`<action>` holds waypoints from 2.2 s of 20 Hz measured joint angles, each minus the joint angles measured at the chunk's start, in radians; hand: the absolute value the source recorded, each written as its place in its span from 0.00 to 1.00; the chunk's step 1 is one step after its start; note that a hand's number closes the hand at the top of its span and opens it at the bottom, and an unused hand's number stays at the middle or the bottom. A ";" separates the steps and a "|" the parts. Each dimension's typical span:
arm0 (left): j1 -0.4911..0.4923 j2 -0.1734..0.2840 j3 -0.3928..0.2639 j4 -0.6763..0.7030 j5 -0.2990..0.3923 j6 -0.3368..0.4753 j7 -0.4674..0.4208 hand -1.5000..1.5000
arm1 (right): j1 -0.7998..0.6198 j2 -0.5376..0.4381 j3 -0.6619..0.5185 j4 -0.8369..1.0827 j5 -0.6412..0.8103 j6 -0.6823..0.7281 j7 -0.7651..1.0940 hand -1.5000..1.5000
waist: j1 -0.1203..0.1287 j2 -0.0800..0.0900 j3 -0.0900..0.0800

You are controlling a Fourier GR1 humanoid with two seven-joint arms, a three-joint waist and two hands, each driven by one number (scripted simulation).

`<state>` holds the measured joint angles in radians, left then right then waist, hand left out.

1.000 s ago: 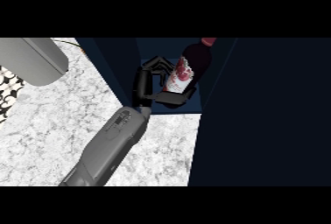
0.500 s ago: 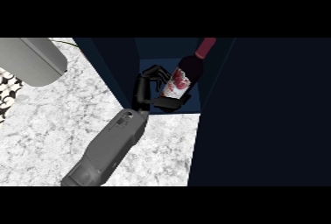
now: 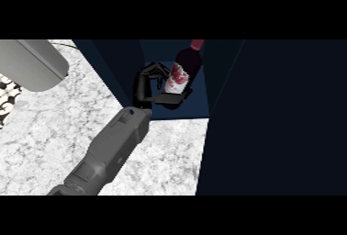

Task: Pick up the wine, place it into the cabinet and close the cabinet

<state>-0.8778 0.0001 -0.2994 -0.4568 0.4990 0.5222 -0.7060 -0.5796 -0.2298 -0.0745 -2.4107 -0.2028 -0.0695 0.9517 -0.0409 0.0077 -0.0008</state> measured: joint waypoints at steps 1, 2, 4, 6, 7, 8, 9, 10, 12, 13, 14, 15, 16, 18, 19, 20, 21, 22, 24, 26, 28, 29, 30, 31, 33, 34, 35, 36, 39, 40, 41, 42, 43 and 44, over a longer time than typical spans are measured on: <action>-0.009 0.000 0.003 0.006 0.019 -0.002 -0.002 1.00 | -0.002 0.003 0.002 0.000 0.000 -0.002 0.000 0.00 | -0.003 0.000 0.000; -0.029 0.000 0.017 0.025 0.034 -0.008 0.000 1.00 | 0.000 0.007 0.005 0.000 0.000 -0.003 -0.001 0.00 | -0.007 0.001 0.000; -0.040 0.000 0.030 0.055 0.053 -0.022 -0.013 1.00 | -0.014 0.002 0.001 0.000 -0.002 -0.006 0.007 0.00 | -0.007 0.001 0.000; -0.041 0.000 0.044 0.092 0.063 -0.043 -0.037 1.00 | -0.020 0.003 -0.005 0.002 -0.003 -0.008 0.009 0.00 | -0.005 0.002 0.000; -0.061 0.005 0.058 0.115 0.066 -0.052 -0.036 1.00 | -0.029 0.004 0.002 0.003 -0.003 -0.011 0.013 0.00 | -0.006 0.003 0.000; -0.082 0.010 0.071 0.137 0.069 -0.063 -0.035 1.00 | -0.026 0.007 0.008 0.004 -0.003 -0.011 0.012 0.00 | -0.008 0.004 0.000; -0.102 0.008 0.082 0.158 0.071 -0.064 -0.037 1.00 | -0.020 0.014 0.010 0.006 -0.003 -0.009 -0.001 0.00 | -0.010 0.006 0.000; -0.113 0.008 0.090 0.175 0.070 -0.066 -0.038 1.00 | -0.014 0.012 0.010 0.003 -0.003 -0.008 0.002 0.00 | -0.010 0.005 0.000; -0.126 0.004 0.105 0.203 0.069 -0.066 -0.052 1.00 | -0.003 0.011 0.003 0.005 -0.006 0.001 -0.005 0.00 | -0.011 0.003 0.002; -0.133 0.002 0.110 0.217 0.068 -0.064 -0.051 1.00 | -0.011 0.013 0.008 0.006 -0.006 -0.002 -0.003 0.00 | -0.010 0.002 0.003; -0.137 0.002 0.112 0.229 0.065 -0.049 -0.056 1.00 | -0.014 0.013 0.007 0.005 -0.007 -0.002 -0.002 0.00 | -0.010 0.001 0.003; -0.144 -0.001 0.112 0.244 0.058 -0.029 -0.055 1.00 | -0.012 0.015 0.011 0.007 -0.007 -0.002 -0.005 0.00 | -0.008 0.001 0.003; -0.148 0.000 0.113 0.256 0.053 -0.013 -0.054 1.00 | -0.005 0.019 0.020 0.006 -0.006 -0.001 -0.006 0.00 | -0.010 -0.001 0.004; -0.155 0.001 0.110 0.279 0.039 0.020 -0.054 1.00 | -0.025 0.017 0.019 0.008 -0.007 -0.003 -0.002 0.00 | -0.013 -0.003 0.006; -0.159 0.000 0.110 0.290 0.034 0.028 -0.051 1.00 | -0.022 0.022 0.025 0.006 -0.007 -0.005 -0.003 0.00 | -0.013 -0.004 0.006; -0.160 0.001 0.109 0.297 0.029 0.030 -0.050 1.00 | -0.027 0.017 0.018 0.006 -0.008 -0.004 -0.001 0.00 | -0.014 -0.005 0.006; -0.162 0.001 0.108 0.303 0.024 0.031 -0.051 1.00 | -0.025 0.015 0.013 0.009 -0.010 0.001 -0.003 0.00 | -0.014 -0.006 0.007; -0.165 0.000 0.107 0.308 0.019 0.027 -0.052 1.00 | -0.022 0.019 0.016 0.012 -0.010 0.002 -0.011 0.00 | -0.013 -0.006 0.007; -0.166 0.001 0.109 0.316 0.015 0.029 -0.053 1.00 | -0.028 0.024 0.019 0.013 -0.010 0.002 -0.016 0.00 | -0.016 -0.007 0.008; -0.166 0.002 0.109 0.323 0.010 0.024 -0.053 1.00 | -0.034 0.025 0.018 0.013 -0.012 0.001 -0.014 0.00 | -0.019 -0.009 0.009; -0.166 0.003 0.110 0.326 0.005 0.024 -0.054 1.00 | -0.034 0.030 0.024 0.016 -0.012 0.002 -0.020 0.00 | -0.020 -0.009 0.011; -0.166 0.004 0.111 0.328 0.003 0.027 -0.053 1.00 | -0.027 0.034 0.033 0.014 -0.012 0.004 -0.023 0.00 | -0.022 -0.010 0.011; -0.165 0.004 0.111 0.330 0.001 0.029 -0.052 1.00 | -0.029 0.035 0.032 0.014 -0.013 0.005 -0.026 0.00 | -0.023 -0.011 0.012; -0.165 0.005 0.112 0.331 -0.001 0.031 -0.051 1.00 | -0.028 0.034 0.025 0.015 -0.014 0.007 -0.026 0.00 | -0.024 -0.011 0.012; -0.163 0.006 0.115 0.330 -0.002 0.029 -0.051 1.00 | -0.028 0.035 0.029 0.016 -0.015 0.010 -0.030 0.00 | -0.026 -0.012 0.013; -0.162 0.005 0.120 0.328 -0.001 0.028 -0.051 1.00 | -0.029 0.036 0.027 0.017 -0.015 0.010 -0.032 0.00 | -0.026 -0.012 0.014; -0.161 0.004 0.128 0.324 0.006 0.021 -0.050 1.00 | -0.033 0.037 0.032 0.018 -0.016 0.011 -0.029 0.00 | -0.026 -0.012 0.014; -0.159 0.004 0.138 0.318 0.013 0.016 -0.050 1.00 | -0.040 0.036 0.030 0.019 -0.018 0.011 -0.029 0.00 | -0.026 -0.012 0.015; -0.150 0.004 0.169 0.300 0.040 -0.009 -0.031 1.00 | -0.033 0.042 0.032 0.016 -0.020 0.012 -0.030 0.00 | -0.032 -0.013 0.018; -0.149 0.003 0.176 0.294 0.045 -0.024 -0.023 1.00 | -0.034 0.044 0.036 0.017 -0.020 0.011 -0.031 0.00 | -0.031 -0.013 0.018; -0.146 0.003 0.185 0.288 0.052 -0.035 -0.018 1.00 | -0.033 0.047 0.037 0.017 -0.020 0.011 -0.032 0.00 | -0.033 -0.013 0.019; -0.141 0.004 0.190 0.280 0.057 -0.048 -0.015 1.00 | -0.037 0.046 0.034 0.017 -0.021 0.011 -0.031 0.00 | -0.035 -0.013 0.020; -0.138 0.003 0.195 0.273 0.062 -0.064 -0.012 1.00 | -0.039 0.047 0.034 0.019 -0.021 0.010 -0.030 0.00 | -0.036 -0.013 0.020; -0.133 0.005 0.200 0.266 0.068 -0.075 -0.006 1.00 | -0.043 0.049 0.037 0.019 -0.022 0.009 -0.028 0.00 | -0.039 -0.014 0.021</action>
<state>-1.0111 0.0051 -0.0997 -0.1911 0.5672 0.4468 -0.7116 -0.6227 -0.1812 -0.0377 -2.3914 -0.2245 -0.0607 0.9237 -0.0798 -0.0065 0.0199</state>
